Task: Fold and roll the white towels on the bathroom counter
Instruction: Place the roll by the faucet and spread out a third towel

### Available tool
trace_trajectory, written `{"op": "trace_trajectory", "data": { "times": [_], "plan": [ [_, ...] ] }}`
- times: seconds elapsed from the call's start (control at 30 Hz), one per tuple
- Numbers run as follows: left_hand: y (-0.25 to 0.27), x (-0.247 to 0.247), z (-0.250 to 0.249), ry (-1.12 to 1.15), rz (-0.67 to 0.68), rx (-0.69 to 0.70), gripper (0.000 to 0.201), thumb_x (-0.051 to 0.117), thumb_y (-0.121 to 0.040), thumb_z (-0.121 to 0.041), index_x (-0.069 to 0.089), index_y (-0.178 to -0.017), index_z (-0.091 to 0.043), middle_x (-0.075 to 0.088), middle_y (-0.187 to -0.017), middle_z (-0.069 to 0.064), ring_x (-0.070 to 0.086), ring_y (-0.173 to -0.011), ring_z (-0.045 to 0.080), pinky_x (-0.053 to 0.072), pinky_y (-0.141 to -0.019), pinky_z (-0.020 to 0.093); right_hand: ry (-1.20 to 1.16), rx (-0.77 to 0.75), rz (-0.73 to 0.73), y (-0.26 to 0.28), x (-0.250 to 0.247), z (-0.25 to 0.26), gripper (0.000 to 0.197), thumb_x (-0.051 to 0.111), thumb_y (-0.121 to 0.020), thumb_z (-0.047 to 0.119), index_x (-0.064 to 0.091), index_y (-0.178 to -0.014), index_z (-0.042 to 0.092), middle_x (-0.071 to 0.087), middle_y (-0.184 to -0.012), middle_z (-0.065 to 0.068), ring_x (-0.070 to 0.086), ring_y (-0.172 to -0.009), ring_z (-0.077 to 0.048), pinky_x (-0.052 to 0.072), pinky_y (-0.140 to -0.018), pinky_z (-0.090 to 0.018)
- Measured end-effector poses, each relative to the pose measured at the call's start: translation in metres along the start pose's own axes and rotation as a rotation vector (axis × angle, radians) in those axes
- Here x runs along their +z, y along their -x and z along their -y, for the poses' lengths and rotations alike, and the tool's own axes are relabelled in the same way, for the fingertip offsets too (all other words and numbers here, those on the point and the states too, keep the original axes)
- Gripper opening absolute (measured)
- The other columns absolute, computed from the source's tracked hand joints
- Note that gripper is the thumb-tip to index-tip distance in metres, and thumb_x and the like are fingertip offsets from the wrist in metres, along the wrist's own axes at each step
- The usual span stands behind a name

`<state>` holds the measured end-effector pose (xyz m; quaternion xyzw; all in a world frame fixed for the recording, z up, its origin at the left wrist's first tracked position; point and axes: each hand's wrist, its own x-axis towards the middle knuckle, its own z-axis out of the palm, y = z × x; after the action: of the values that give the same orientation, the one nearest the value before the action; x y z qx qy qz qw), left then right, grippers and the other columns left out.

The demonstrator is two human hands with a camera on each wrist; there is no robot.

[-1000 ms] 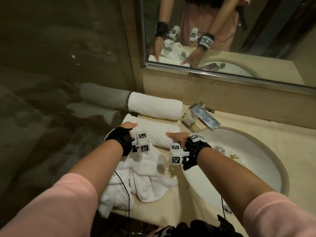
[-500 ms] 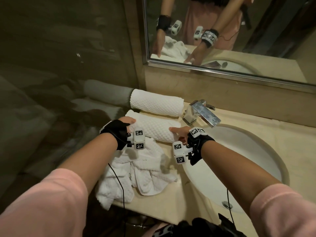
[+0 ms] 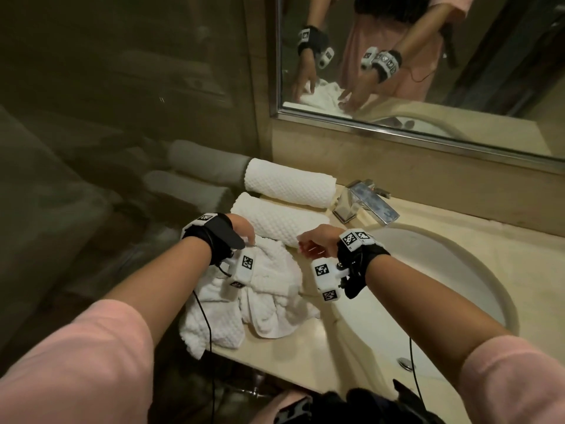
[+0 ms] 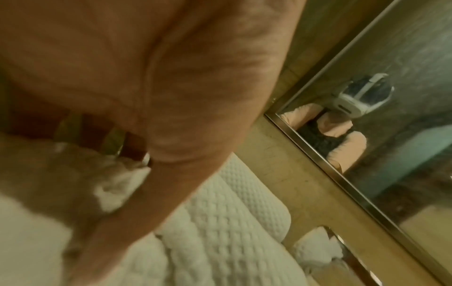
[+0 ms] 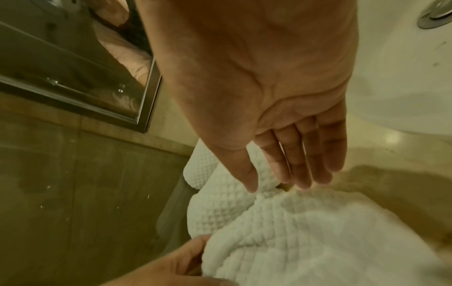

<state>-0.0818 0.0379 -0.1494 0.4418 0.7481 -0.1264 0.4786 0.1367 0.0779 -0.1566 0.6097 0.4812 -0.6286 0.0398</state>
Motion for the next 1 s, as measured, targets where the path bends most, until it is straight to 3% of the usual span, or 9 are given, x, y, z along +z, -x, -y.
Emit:
{"op": "trace_trajectory", "data": {
  "times": [0.07,0.13,0.2,0.37,0.47,0.53,0.63,0.73,1.0],
  "plan": [
    [-0.015,0.001,0.012,-0.140,0.029,0.017,0.026,0.069,-0.084,-0.016,0.076,-0.089,-0.040,0.050,-0.135,0.000,0.045,-0.131,0.024,0.040,-0.086,0.023,0.087,-0.003,0.046,0.001,0.008,-0.005,0.016,0.064,-0.088,0.018,0.065,-0.078,0.005,0.066,-0.078,-0.007,0.061,-0.068,-0.020,0.047,-0.082,-0.035],
    [-0.023,0.001,0.019,-0.196,-0.036,0.045,0.056,0.081,-0.070,-0.029,0.062,-0.122,-0.023,0.048,-0.137,-0.001,0.047,-0.126,0.024,0.045,-0.093,0.028,0.142,-0.002,0.048,-0.001,0.015,-0.009,0.017,0.066,-0.086,0.022,0.063,-0.080,0.006,0.063,-0.080,-0.006,0.060,-0.068,-0.020,0.049,-0.081,-0.035],
    [-0.003,0.006,0.012,-0.247,-0.068,0.083,0.073,0.082,-0.069,-0.029,0.048,-0.131,-0.013,0.050,-0.136,0.004,0.049,-0.122,0.027,0.044,-0.091,0.028,0.166,-0.003,0.048,-0.004,0.021,-0.013,0.021,0.071,-0.083,0.026,0.061,-0.085,0.007,0.062,-0.089,-0.007,0.061,-0.074,-0.023,0.052,-0.088,-0.038],
    [0.024,-0.002,0.007,-0.342,0.014,0.164,0.049,0.077,-0.075,-0.040,0.049,-0.111,-0.021,0.051,-0.105,-0.007,0.050,-0.097,0.018,0.038,-0.079,0.027,0.161,0.008,0.172,0.005,0.035,-0.019,0.053,0.082,-0.071,0.029,0.058,-0.109,0.000,0.066,-0.100,-0.011,0.066,-0.076,-0.024,0.053,-0.090,-0.043],
    [0.030,-0.006,0.010,-0.258,0.133,0.214,0.036,0.082,-0.072,-0.030,0.054,-0.095,-0.024,0.058,-0.092,-0.007,0.052,-0.084,0.014,0.042,-0.078,0.028,0.258,-0.027,0.211,0.005,0.037,-0.025,0.077,0.086,-0.065,0.034,0.045,-0.128,0.018,0.066,-0.101,-0.007,0.061,-0.080,-0.020,0.052,-0.080,-0.035],
    [0.037,-0.006,0.011,-0.114,0.240,0.227,0.032,0.082,-0.072,-0.015,0.058,-0.091,-0.022,0.063,-0.086,-0.005,0.056,-0.082,0.015,0.045,-0.080,0.031,0.389,-0.031,0.249,0.006,0.035,-0.030,0.101,0.091,-0.046,0.055,0.049,-0.132,0.023,0.066,-0.116,-0.004,0.062,-0.098,-0.020,0.052,-0.091,-0.038],
    [0.058,-0.006,0.008,-0.015,0.394,0.264,0.033,0.084,-0.067,-0.010,0.059,-0.089,-0.016,0.067,-0.083,-0.002,0.063,-0.076,0.012,0.050,-0.077,0.030,0.385,-0.045,0.393,0.024,0.035,-0.031,0.049,0.083,-0.068,0.042,0.065,-0.110,0.023,0.070,-0.111,0.001,0.063,-0.106,-0.019,0.048,-0.099,-0.035],
    [0.083,-0.003,0.001,-0.024,0.496,0.304,0.040,0.085,-0.064,-0.019,0.059,-0.095,-0.014,0.068,-0.090,0.003,0.065,-0.081,0.017,0.052,-0.077,0.032,0.264,-0.048,0.575,0.050,0.032,-0.033,0.015,0.066,-0.089,0.016,0.067,-0.104,0.015,0.074,-0.100,0.000,0.070,-0.091,-0.015,0.055,-0.086,-0.030],
    [0.148,0.029,-0.011,0.148,0.433,0.328,0.043,0.069,-0.083,-0.015,0.054,-0.122,-0.004,0.062,-0.123,0.017,0.062,-0.107,0.030,0.049,-0.097,0.045,0.001,-0.108,0.599,0.099,0.016,-0.057,0.041,0.065,-0.086,0.022,0.057,-0.125,0.011,0.068,-0.117,-0.012,0.070,-0.092,-0.023,0.057,-0.084,-0.034]
  ]
}}
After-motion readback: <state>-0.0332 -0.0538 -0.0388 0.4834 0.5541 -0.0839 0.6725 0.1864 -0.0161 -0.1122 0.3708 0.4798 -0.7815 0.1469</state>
